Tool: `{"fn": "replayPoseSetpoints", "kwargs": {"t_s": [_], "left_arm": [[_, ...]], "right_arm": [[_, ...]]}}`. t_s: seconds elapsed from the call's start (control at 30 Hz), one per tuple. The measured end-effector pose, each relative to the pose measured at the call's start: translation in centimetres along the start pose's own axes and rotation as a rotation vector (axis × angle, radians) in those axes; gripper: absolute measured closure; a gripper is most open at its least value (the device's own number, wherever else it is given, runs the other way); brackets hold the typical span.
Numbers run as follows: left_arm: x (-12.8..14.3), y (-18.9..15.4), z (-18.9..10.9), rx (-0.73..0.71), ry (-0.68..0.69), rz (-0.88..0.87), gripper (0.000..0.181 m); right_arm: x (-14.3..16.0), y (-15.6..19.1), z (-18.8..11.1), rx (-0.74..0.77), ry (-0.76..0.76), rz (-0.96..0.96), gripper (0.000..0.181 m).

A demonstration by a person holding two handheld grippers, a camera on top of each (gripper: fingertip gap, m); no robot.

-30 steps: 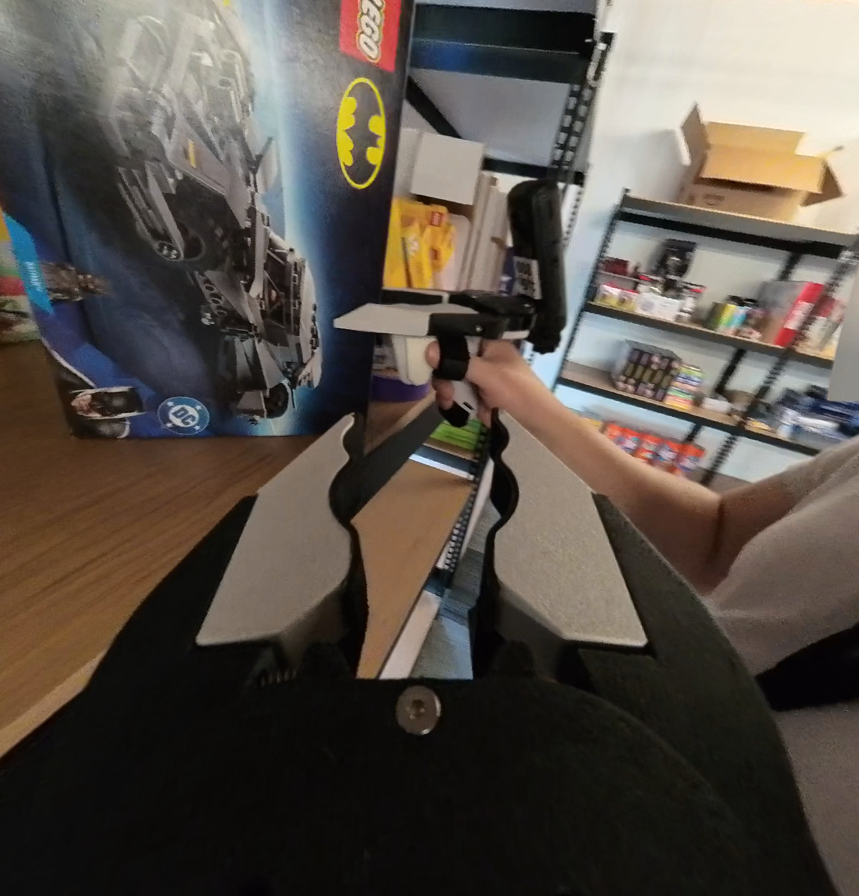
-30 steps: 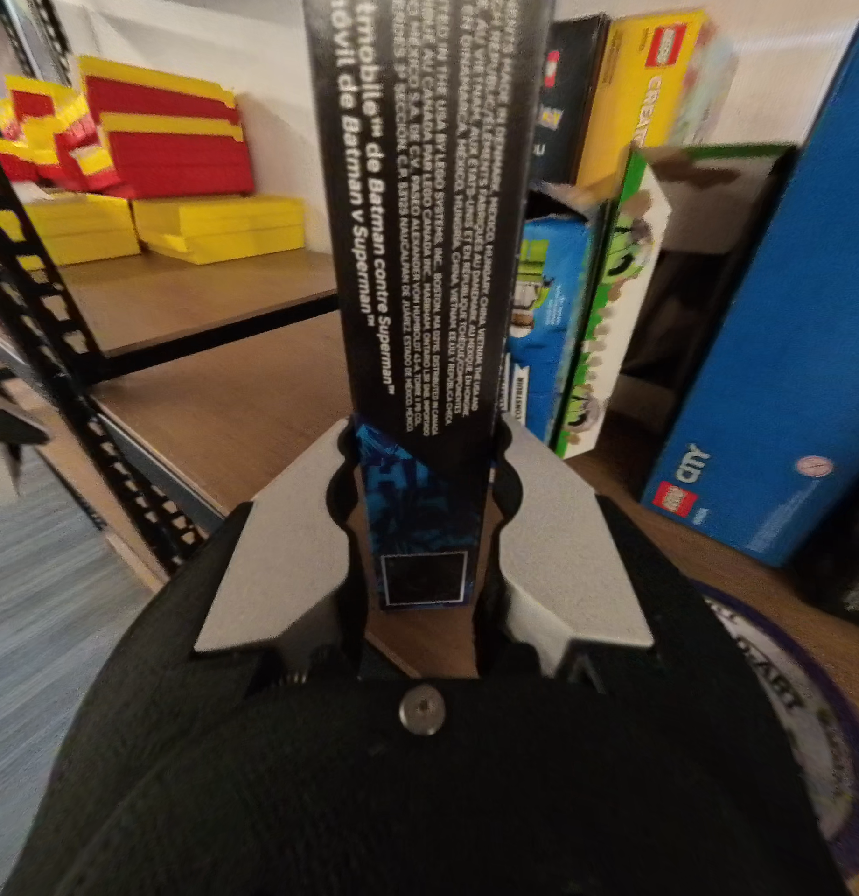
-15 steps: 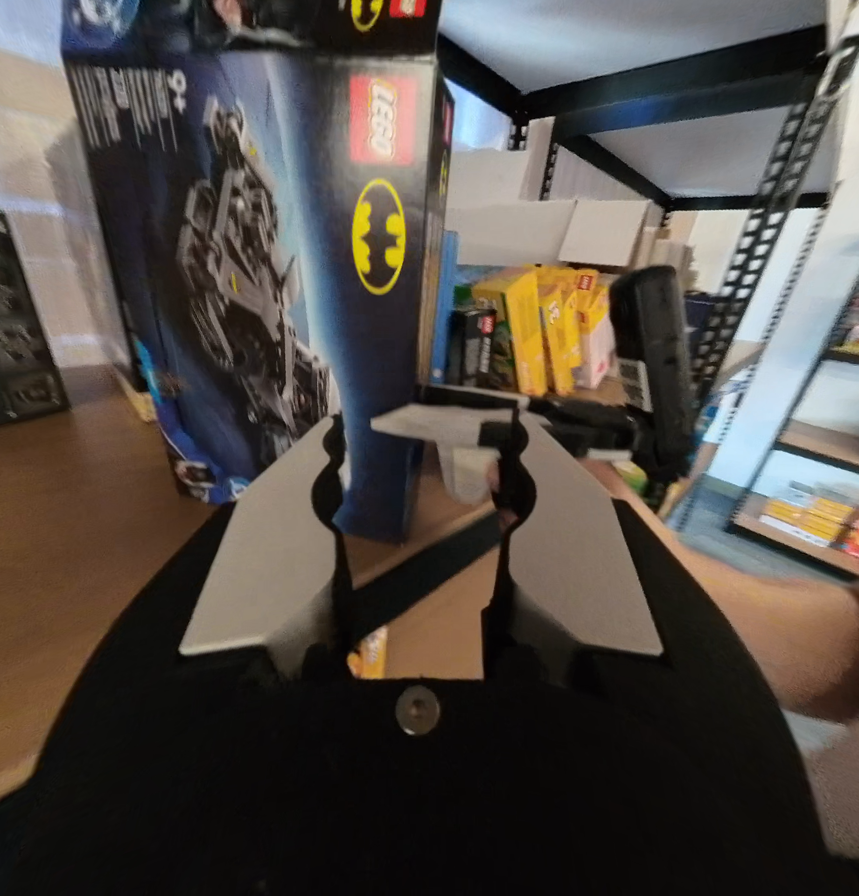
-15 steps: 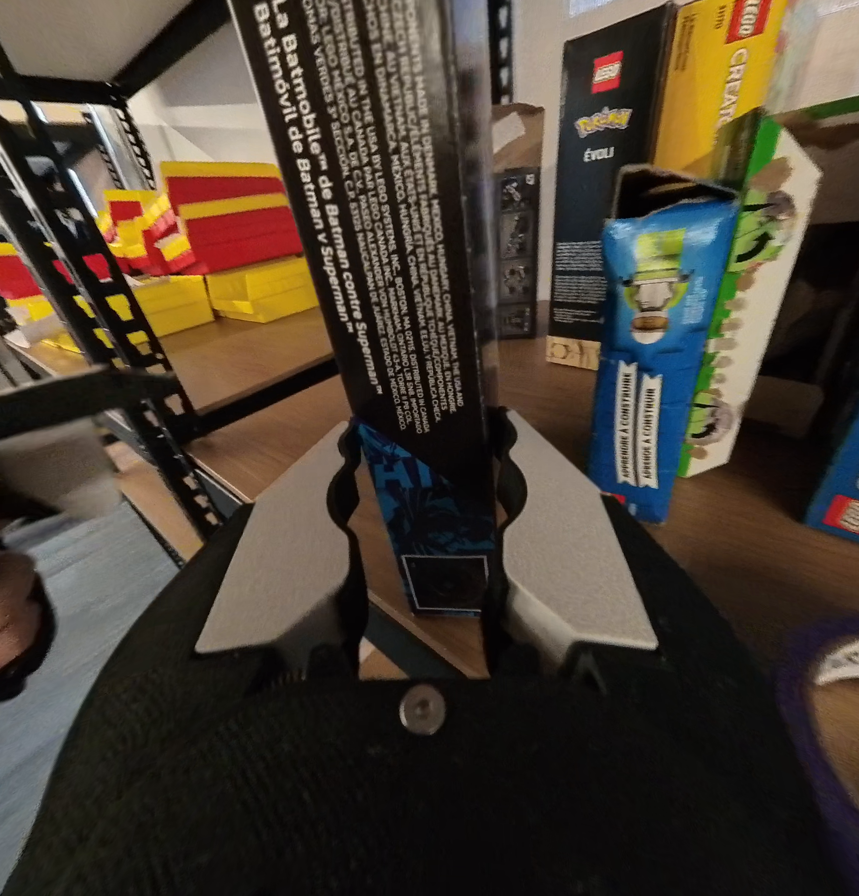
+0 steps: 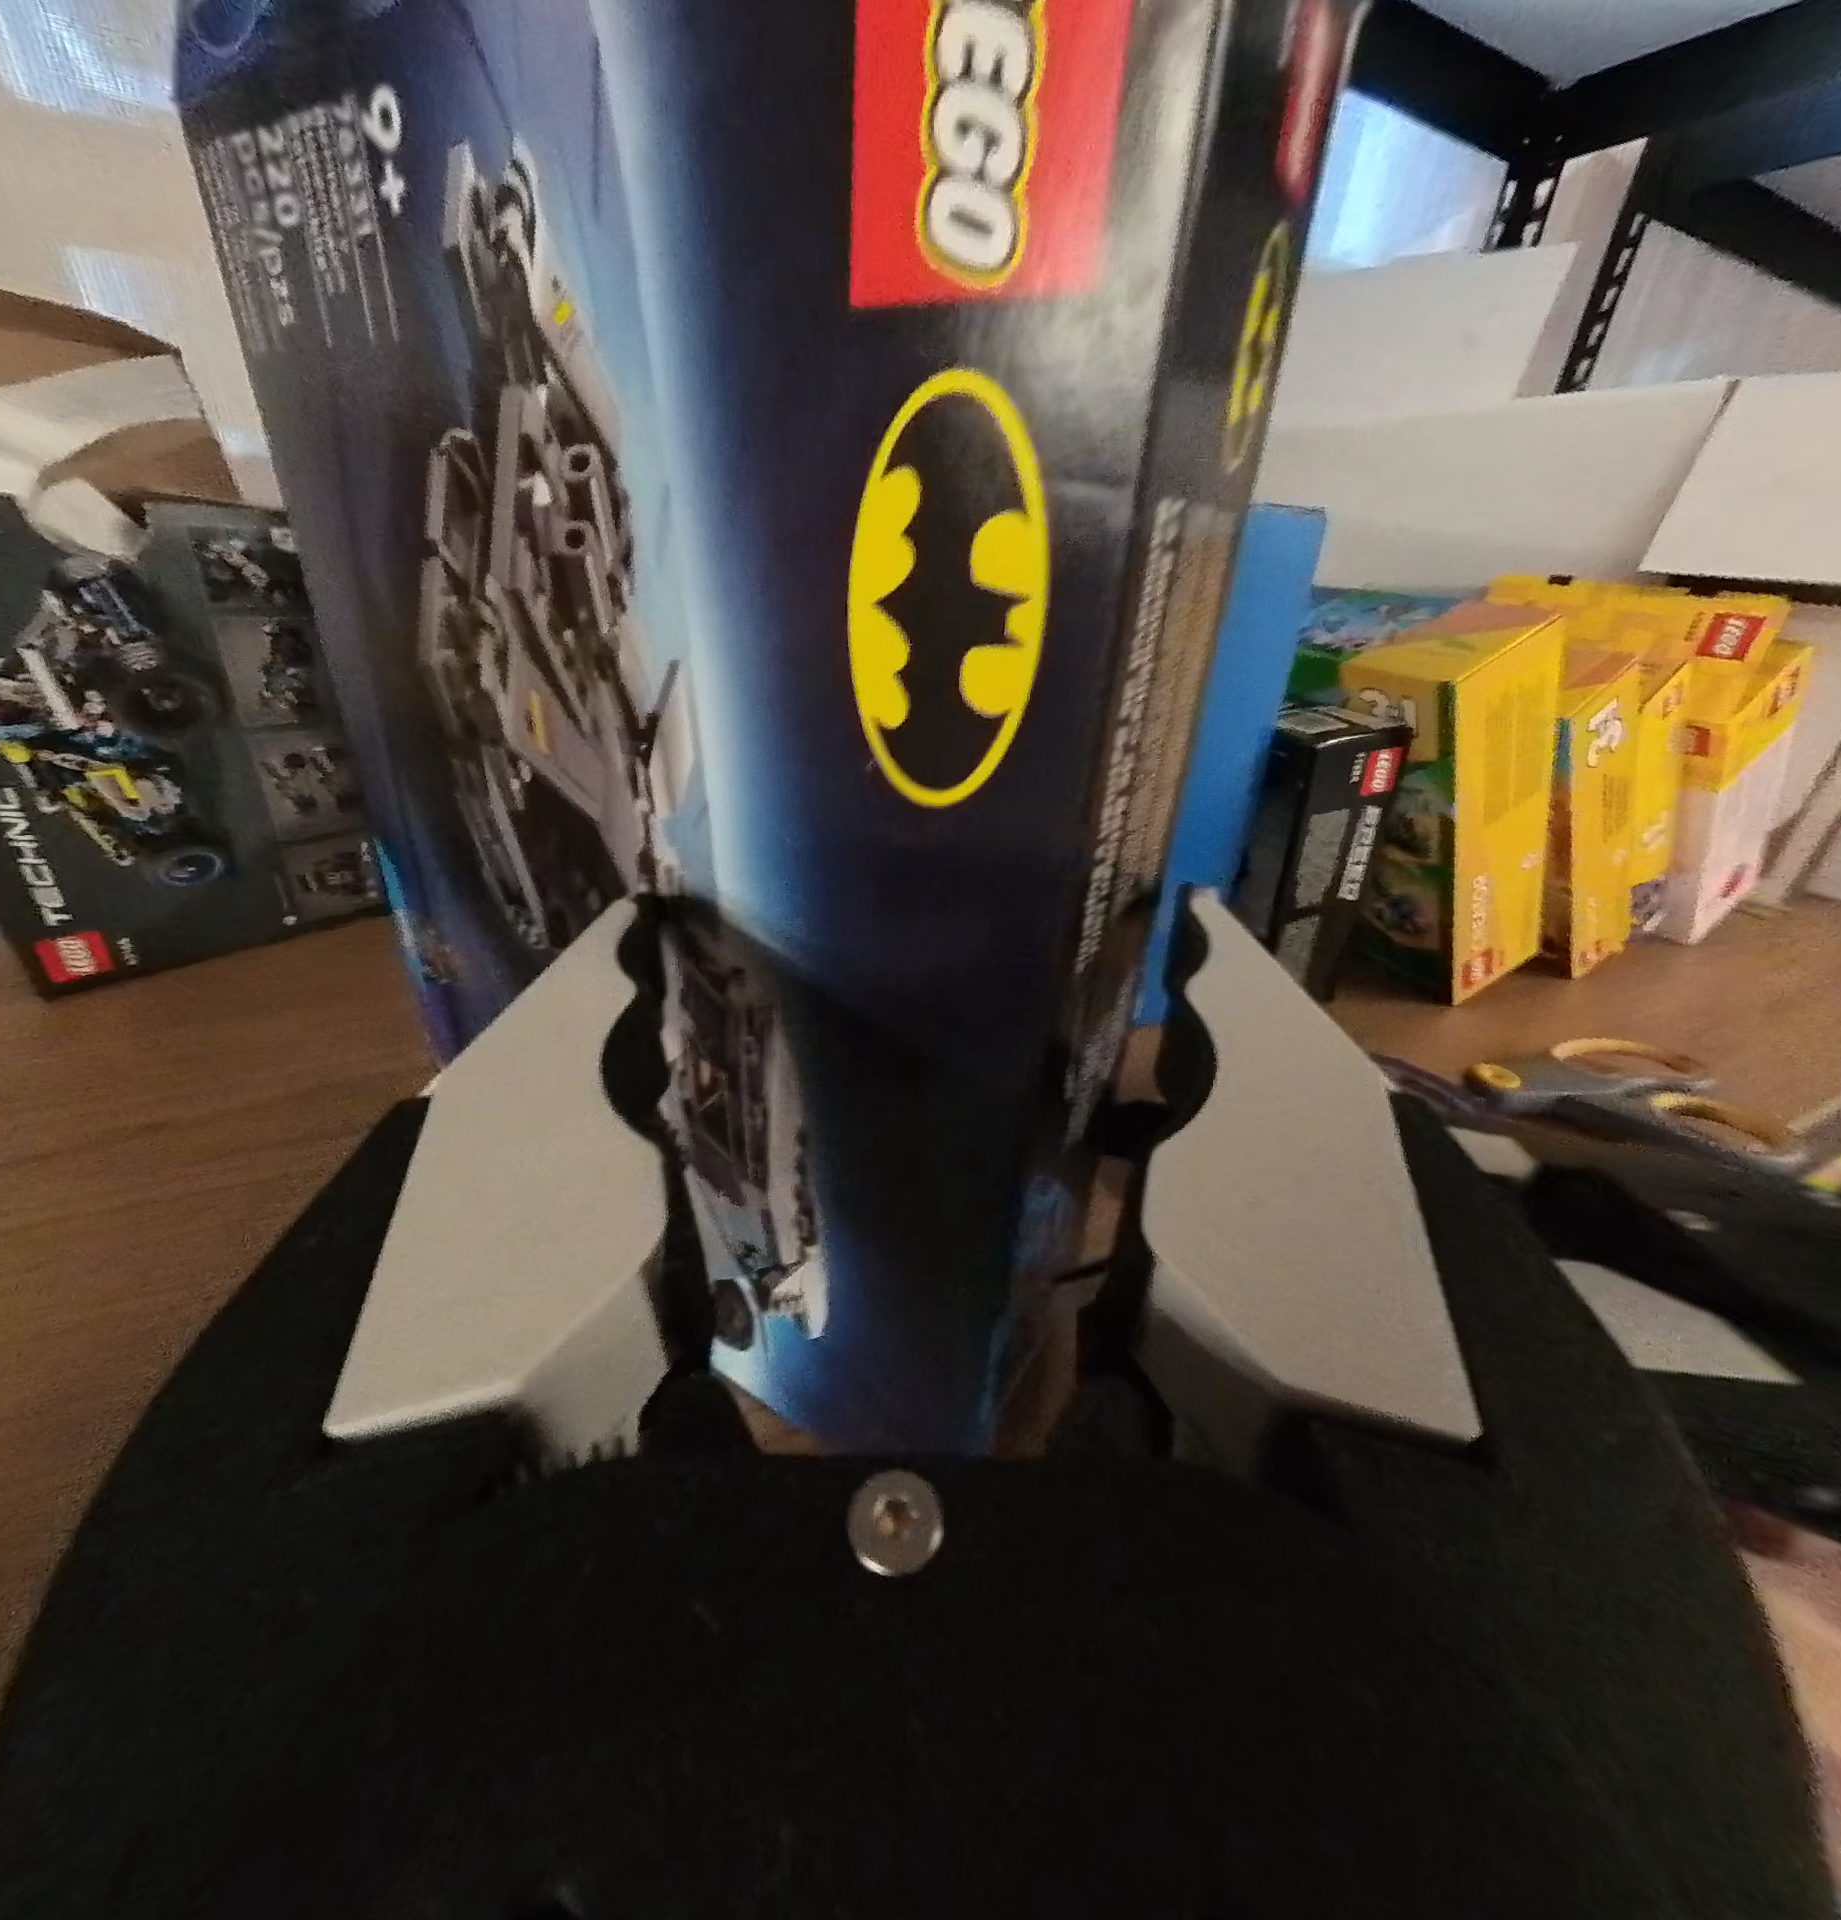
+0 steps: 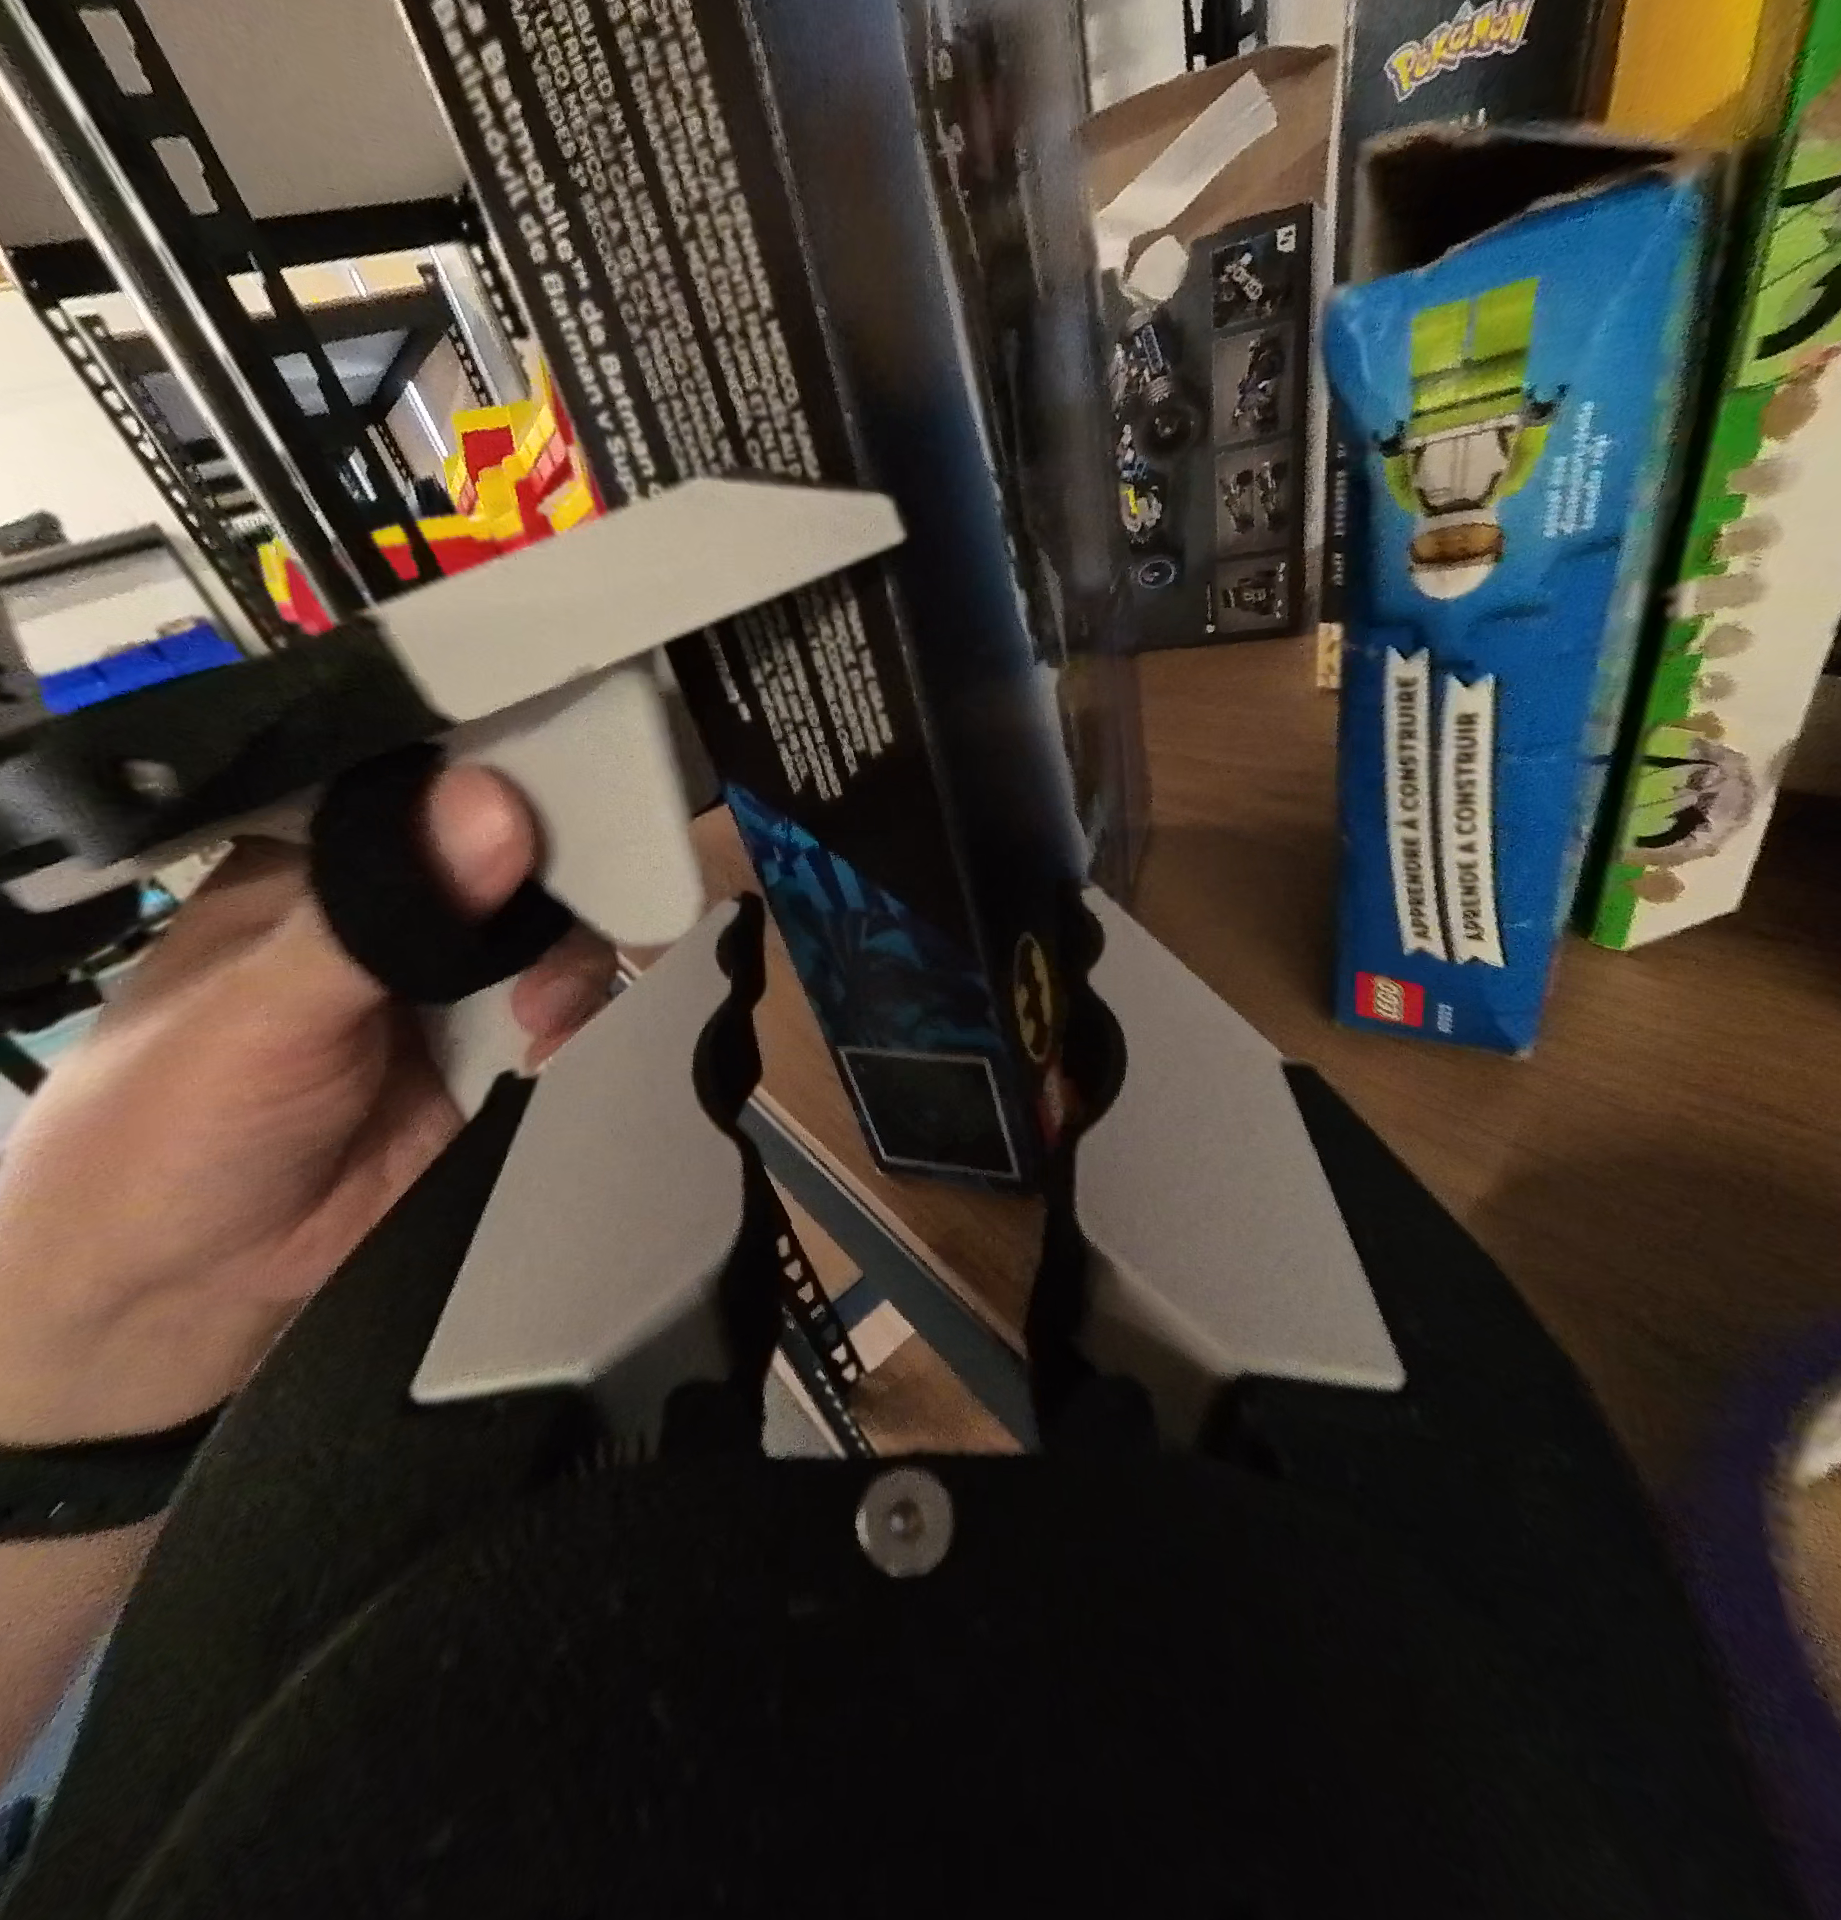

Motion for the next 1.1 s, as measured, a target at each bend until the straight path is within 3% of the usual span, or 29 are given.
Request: {"fn": "replayPoseSetpoints", "kwargs": {"t_s": [0.17, 0.33, 0.43, 0.53, 0.63, 0.73, 0.8, 0.93, 1.1], "left_arm": [[0.6, 0.6, 0.0, 0.007, -0.084, 0.027, 0.089], [0.5, 2.2, 0.3, 0.029, -0.066, 0.040, 0.091], [0.3, 3.7, 0.6, 0.025, -0.048, 0.056, 0.096], [0.1, 5.7, 0.7, -0.009, -0.026, 0.047, 0.106], [0.4, 6.0, 0.4, -0.067, -0.030, 0.003, 0.093], [2.6, 5.7, 1.0, -0.147, 0.044, 0.046, 0.087], [4.2, 6.1, 1.4, -0.207, 0.122, 0.102, 0.104], [4.6, 7.4, 1.7, -0.230, 0.176, 0.149, 0.105], [4.5, 10.1, 2.2, -0.226, 0.245, 0.195, 0.108]], "right_arm": [[-0.4, -1.3, -2.8, 0.006, -0.029, -0.077, 0.125], [-2.3, -4.3, -6.0, 0.086, -0.092, -0.140, 0.125], [-3.5, -6.2, -6.3, 0.144, -0.110, -0.175, 0.123], [-4.3, -7.1, -4.7, 0.170, -0.089, -0.190, 0.114], [-5.3, -7.6, -1.3, 0.220, -0.068, -0.227, 0.105], [-5.1, -8.0, 2.3, 0.260, -0.003, -0.219, 0.098], [-4.3, -8.6, 4.4, 0.282, 0.067, -0.211, 0.104], [-3.7, -9.4, 5.9, 0.281, 0.145, -0.206, 0.132], [-3.8, -9.0, 5.1, 0.187, 0.192, -0.060, 0.136]]}}
Point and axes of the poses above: each gripper's, where its closed fingertips meet, z out along the fingers, x out of its underside, y = z × x across the jaws, the point moved 3 cm from there along -z, back along the fingers, and after that the axes turned 8 degrees about x, right-handed, at the moved point
